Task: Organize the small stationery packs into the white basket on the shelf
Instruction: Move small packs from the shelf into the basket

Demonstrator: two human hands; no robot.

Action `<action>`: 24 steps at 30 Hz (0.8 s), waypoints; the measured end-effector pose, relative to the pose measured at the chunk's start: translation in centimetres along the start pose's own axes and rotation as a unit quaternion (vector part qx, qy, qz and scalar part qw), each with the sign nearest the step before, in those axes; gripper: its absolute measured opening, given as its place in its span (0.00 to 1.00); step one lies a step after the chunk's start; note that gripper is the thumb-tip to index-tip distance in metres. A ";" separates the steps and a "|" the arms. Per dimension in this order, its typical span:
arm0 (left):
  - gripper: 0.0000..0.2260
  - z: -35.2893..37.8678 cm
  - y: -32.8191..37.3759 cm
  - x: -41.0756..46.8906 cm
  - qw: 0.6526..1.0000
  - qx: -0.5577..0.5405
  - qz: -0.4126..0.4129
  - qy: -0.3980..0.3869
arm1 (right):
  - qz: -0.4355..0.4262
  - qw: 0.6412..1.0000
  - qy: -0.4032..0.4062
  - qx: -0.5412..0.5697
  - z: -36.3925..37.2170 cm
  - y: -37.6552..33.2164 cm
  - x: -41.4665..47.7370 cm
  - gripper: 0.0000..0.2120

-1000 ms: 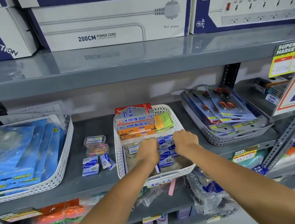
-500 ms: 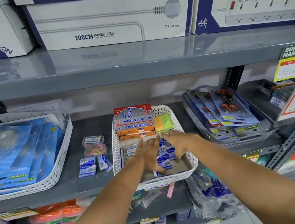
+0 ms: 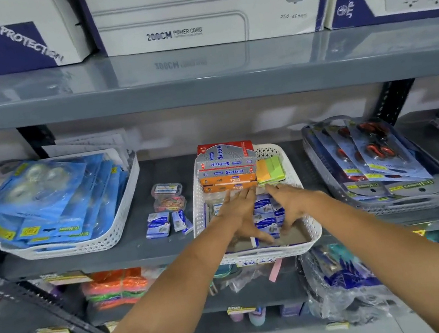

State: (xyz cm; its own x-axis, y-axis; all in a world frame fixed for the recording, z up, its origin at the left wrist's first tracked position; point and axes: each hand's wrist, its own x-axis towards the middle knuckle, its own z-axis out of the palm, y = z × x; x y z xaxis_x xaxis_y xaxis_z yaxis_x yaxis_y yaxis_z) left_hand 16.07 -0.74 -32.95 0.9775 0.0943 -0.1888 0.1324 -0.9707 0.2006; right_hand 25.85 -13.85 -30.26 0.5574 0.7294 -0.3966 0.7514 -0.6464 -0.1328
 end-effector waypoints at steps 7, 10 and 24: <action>0.30 -3.0 -8.0 -6.0 0.944 -0.179 -0.011 0.277 | -0.039 0.997 0.044 0.047 -3.8 -2.7 0.2 0.42; 0.28 -2.9 -12.3 -9.8 0.902 -0.185 -0.066 0.384 | -0.061 0.989 0.104 0.083 -4.8 -5.8 1.0 0.28; 0.62 5.1 -20.2 -15.3 0.983 0.052 -0.159 0.070 | -0.026 0.986 0.146 0.071 -1.9 -23.0 6.8 0.15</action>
State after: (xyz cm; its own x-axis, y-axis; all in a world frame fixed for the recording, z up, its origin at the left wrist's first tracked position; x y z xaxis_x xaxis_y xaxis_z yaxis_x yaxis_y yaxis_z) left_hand -2.42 16.33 -38.97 0.9037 0.4186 -0.0901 0.4240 -0.9042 0.0514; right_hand 13.05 6.43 -28.19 0.6130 0.7823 -0.1107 0.7361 -0.6164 -0.2796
